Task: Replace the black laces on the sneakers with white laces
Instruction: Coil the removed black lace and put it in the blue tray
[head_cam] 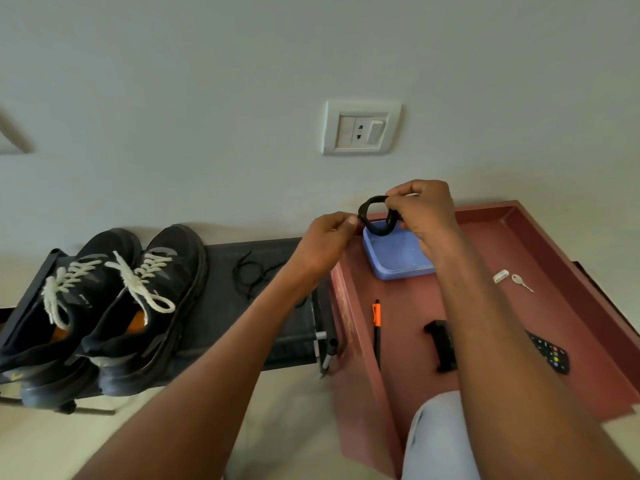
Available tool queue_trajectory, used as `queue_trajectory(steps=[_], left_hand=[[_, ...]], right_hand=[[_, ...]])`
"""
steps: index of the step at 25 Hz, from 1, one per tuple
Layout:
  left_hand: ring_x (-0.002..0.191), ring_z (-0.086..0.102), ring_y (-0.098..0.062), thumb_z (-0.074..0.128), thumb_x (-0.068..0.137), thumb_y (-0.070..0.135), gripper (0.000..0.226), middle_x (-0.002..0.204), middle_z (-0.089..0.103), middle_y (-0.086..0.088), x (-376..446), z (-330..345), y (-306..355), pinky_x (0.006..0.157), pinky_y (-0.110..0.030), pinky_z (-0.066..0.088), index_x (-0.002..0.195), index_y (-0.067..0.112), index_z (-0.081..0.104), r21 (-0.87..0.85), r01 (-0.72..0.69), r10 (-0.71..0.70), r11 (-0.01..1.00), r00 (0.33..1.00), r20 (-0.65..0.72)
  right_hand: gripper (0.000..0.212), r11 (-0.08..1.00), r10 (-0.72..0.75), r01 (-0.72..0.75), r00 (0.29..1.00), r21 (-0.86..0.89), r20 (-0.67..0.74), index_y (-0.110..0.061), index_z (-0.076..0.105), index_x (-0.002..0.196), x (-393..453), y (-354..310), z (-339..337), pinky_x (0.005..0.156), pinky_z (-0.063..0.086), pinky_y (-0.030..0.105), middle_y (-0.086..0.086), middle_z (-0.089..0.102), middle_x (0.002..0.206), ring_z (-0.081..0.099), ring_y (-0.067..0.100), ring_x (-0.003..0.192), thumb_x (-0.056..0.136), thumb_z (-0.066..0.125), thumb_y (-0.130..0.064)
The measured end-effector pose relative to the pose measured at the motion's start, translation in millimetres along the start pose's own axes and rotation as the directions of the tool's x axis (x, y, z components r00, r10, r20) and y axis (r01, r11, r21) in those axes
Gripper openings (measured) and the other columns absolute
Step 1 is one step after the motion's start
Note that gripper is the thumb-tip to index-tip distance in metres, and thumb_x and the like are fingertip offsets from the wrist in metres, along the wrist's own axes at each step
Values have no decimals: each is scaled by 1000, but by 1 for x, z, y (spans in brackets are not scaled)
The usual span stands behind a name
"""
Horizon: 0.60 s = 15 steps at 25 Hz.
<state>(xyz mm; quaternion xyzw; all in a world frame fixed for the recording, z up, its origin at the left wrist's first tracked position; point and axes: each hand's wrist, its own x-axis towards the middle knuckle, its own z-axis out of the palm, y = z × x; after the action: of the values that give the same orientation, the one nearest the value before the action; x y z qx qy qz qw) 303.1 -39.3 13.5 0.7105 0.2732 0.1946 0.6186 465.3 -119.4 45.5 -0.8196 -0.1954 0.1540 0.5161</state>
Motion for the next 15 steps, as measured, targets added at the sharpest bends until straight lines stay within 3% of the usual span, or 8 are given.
queue_trajectory(steps=[3, 7, 8, 11, 15], left_hand=[[97, 68, -22, 48, 110, 21, 31, 108, 76, -16, 5, 9, -13, 96, -48, 53, 112, 11, 77, 219, -82, 68, 972, 995, 71], [111, 61, -22, 54, 105, 22, 28, 122, 68, -7, 7, 9, -25, 102, -43, 51, 124, 16, 74, 515, -118, 90, 849, 993, 79], [114, 60, -23, 55, 105, 21, 29, 125, 66, -7, 5, 9, -25, 103, -43, 49, 127, 16, 72, 550, -123, 92, 826, 992, 84], [119, 58, -26, 56, 105, 22, 30, 129, 62, -8, 4, 7, -24, 105, -45, 48, 131, 17, 70, 588, -118, 95, 800, 993, 70], [120, 59, -25, 55, 106, 23, 30, 134, 60, -7, 2, -1, -22, 104, -39, 50, 133, 18, 67, 583, -72, 92, 809, 996, -5]], right_hand=[[15, 988, 153, -153, 988, -15, -26, -9, 70, 69, 14, 22, -6, 59, 54, 32, 7, 66, 71, 61, 20, 64, 80, 71, 2], [7, 932, 261, -279, 960, -232, -104, -5, 65, 78, 21, 41, -5, 63, 62, 36, 10, 65, 68, 63, 25, 58, 81, 71, -1], [4, 908, 262, -282, 959, -309, -104, -4, 65, 85, 20, 44, -6, 58, 59, 33, 10, 67, 73, 64, 25, 60, 84, 69, -2], [7, 833, 241, -247, 967, -495, -78, -9, 57, 94, 14, 52, -2, 47, 33, 24, 6, 58, 77, 51, 17, 58, 94, 61, -4], [10, 789, 209, -179, 978, -588, -17, -8, 59, 108, 13, 57, 14, 46, 30, 30, 10, 57, 87, 52, 22, 66, 98, 58, -5]])
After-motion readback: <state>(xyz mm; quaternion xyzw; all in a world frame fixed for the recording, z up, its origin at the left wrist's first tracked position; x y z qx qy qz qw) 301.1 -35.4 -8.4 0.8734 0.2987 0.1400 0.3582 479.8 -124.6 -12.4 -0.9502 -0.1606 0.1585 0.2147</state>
